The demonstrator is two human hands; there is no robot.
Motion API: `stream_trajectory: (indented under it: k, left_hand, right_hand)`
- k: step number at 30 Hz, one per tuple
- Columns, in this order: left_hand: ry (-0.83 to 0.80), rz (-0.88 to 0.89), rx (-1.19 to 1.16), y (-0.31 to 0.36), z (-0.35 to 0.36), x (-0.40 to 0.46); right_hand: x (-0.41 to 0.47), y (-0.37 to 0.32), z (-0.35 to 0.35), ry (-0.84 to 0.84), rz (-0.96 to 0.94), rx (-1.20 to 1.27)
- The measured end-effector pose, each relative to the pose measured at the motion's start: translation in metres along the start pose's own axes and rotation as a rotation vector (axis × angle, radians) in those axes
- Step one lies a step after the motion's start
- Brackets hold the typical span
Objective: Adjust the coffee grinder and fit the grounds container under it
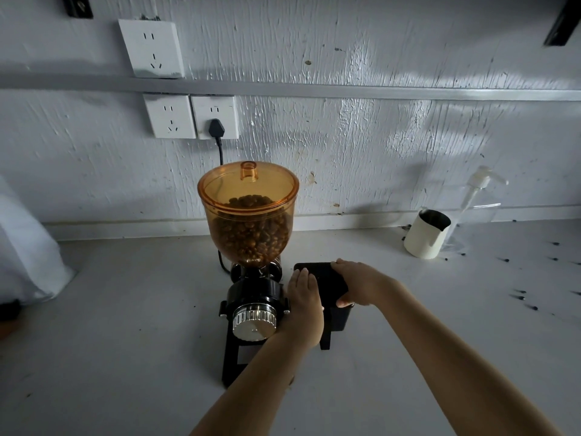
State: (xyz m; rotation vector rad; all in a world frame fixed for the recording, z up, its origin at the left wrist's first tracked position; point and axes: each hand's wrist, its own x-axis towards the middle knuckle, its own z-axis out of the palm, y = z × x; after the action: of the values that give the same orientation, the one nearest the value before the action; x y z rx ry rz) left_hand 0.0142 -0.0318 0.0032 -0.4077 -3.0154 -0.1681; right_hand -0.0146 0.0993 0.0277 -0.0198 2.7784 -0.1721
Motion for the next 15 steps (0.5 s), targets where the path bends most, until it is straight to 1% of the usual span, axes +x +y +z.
stream_trajectory:
  k: [1, 2, 5, 6, 8, 10, 13, 15]
  left_hand:
    - [-0.036, 0.029, 0.027, -0.002, -0.002, -0.001]
    - [-0.109, 0.027, 0.013, -0.002, -0.004, 0.000]
    - [-0.136, 0.106, -0.054, 0.000, 0.011, -0.001]
    - [-0.137, 0.118, -0.031, -0.002, 0.015, -0.003]
    - [-0.101, 0.151, -0.025, -0.009, 0.024, -0.009]
    - [-0.155, 0.183, -0.069, -0.017, 0.025, -0.016]
    - [-0.216, 0.233, -0.161, -0.028, 0.025, -0.021]
    - [-0.244, 0.246, -0.222, -0.035, 0.027, -0.025]
  right_hand:
    - [-0.001, -0.001, 0.000, 0.001, 0.002, -0.005]
    - [-0.002, -0.002, 0.001, -0.005, 0.015, -0.012]
    - [-0.006, -0.003, 0.007, 0.012, 0.062, -0.019]
    - [-0.007, -0.005, 0.010, 0.038, 0.080, -0.016]
    - [-0.014, -0.008, 0.017, 0.110, 0.124, 0.001]
    - [-0.024, -0.012, 0.025, 0.196, 0.140, 0.022]
    - [-0.038, -0.016, 0.038, 0.370, 0.096, 0.072]
    - [-0.042, -0.016, 0.047, 0.410, 0.039, 0.061]
